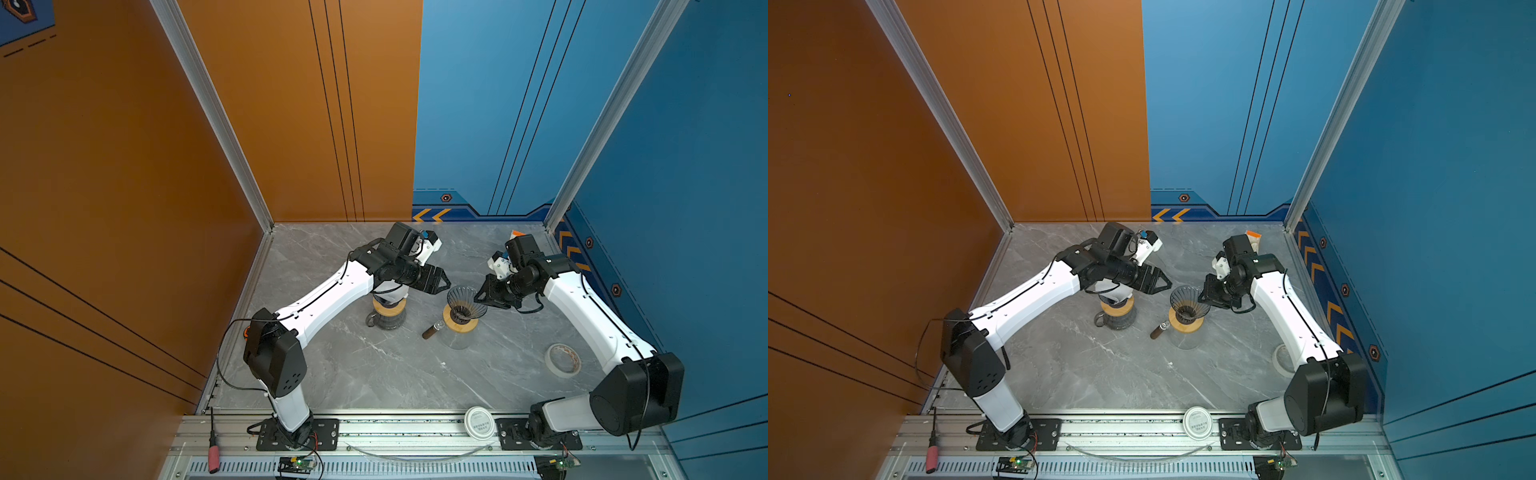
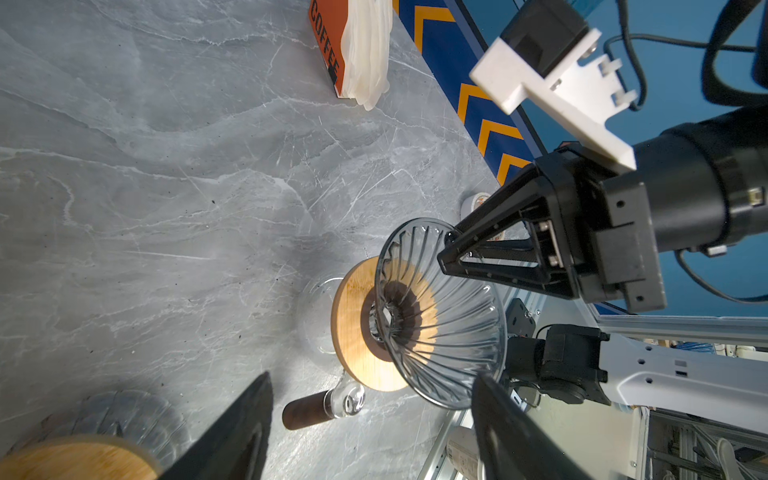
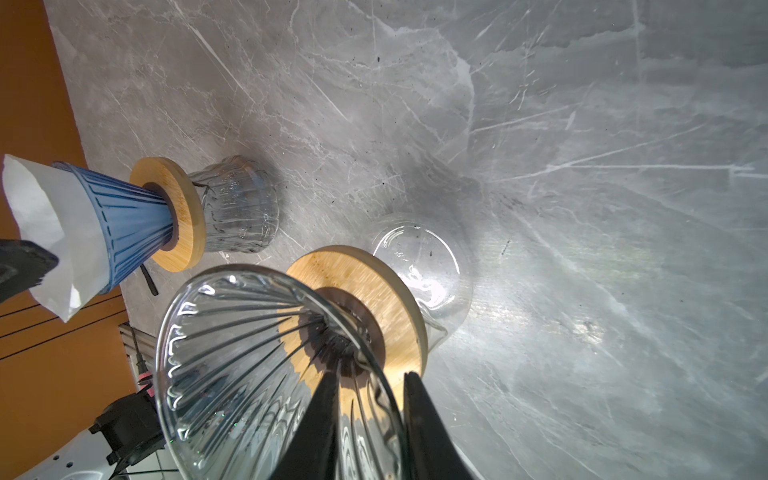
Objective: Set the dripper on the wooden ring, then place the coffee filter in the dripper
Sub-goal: 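Lower the glass dripper into the wooden ring while the left gripper moves toward it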
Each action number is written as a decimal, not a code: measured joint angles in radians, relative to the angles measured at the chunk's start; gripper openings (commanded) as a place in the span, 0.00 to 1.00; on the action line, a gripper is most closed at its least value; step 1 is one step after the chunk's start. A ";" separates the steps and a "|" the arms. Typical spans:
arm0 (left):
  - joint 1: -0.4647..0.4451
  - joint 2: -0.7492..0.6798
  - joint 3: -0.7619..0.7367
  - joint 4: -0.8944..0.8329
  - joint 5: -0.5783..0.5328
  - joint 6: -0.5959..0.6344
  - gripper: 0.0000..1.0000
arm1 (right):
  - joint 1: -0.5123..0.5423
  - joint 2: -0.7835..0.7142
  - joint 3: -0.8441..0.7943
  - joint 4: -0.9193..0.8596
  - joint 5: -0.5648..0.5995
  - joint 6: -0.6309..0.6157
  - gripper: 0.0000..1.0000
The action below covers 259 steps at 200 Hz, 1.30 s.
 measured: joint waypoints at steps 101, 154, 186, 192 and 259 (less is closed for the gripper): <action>0.026 0.000 0.000 0.000 0.011 0.001 0.75 | 0.118 -0.048 -0.008 0.005 0.166 -0.008 0.11; 0.027 0.000 0.000 0.000 0.011 0.001 0.75 | 0.118 -0.139 -0.108 0.077 0.185 0.012 0.10; 0.027 0.000 0.000 0.000 0.011 0.001 0.76 | 0.117 -0.145 -0.138 0.134 0.183 0.035 0.10; 0.028 0.000 0.000 0.000 0.011 0.001 0.76 | 0.117 -0.145 -0.141 0.143 0.182 0.039 0.10; 0.050 0.000 0.000 0.000 0.011 0.001 0.76 | 0.115 -0.134 -0.163 0.242 0.175 0.072 0.08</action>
